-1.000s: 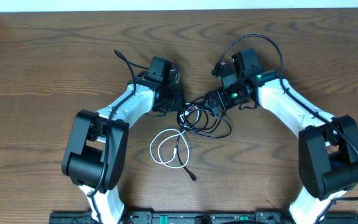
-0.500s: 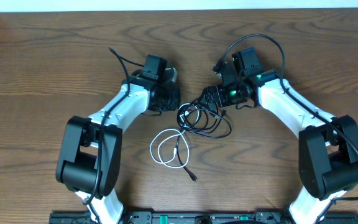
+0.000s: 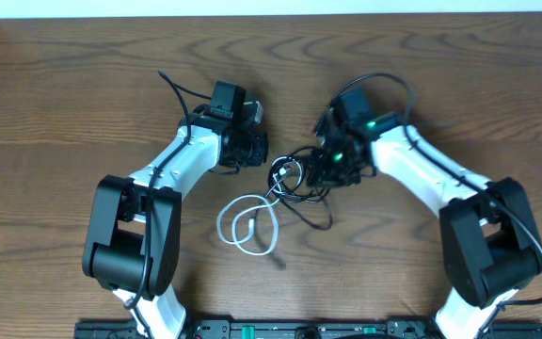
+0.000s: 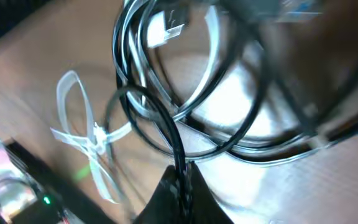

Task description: Untangle cables

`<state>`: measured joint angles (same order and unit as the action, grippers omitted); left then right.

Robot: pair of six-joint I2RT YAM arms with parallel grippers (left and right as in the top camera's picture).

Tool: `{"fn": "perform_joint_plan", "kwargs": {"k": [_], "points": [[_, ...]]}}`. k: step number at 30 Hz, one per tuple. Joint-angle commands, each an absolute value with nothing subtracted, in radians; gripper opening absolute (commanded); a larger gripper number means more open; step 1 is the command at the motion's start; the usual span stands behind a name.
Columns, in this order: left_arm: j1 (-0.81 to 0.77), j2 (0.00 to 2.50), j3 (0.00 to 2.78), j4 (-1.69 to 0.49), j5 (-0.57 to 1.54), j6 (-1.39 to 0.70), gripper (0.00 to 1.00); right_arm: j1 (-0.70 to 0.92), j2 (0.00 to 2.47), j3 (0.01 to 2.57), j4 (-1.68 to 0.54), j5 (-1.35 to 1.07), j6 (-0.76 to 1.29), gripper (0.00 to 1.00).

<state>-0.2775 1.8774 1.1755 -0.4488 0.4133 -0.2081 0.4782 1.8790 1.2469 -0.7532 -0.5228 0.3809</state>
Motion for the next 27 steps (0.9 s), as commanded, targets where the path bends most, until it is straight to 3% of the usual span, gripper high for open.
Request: {"fn": "perform_joint_plan", "kwargs": {"k": [1,14,27], "points": [[-0.276,1.86,1.173,-0.455,0.407,-0.191,0.08,0.554,1.884,1.242,-0.8,-0.422,0.397,0.01],[-0.276,1.86,1.173,-0.455,0.407,-0.191,0.08,0.715,1.884,1.234,-0.966,0.044,0.541,0.01],[-0.281,1.86,1.173,-0.463,0.41,-0.191,0.07,0.711,1.884,1.215,-0.916,0.127,0.569,0.01]]}}
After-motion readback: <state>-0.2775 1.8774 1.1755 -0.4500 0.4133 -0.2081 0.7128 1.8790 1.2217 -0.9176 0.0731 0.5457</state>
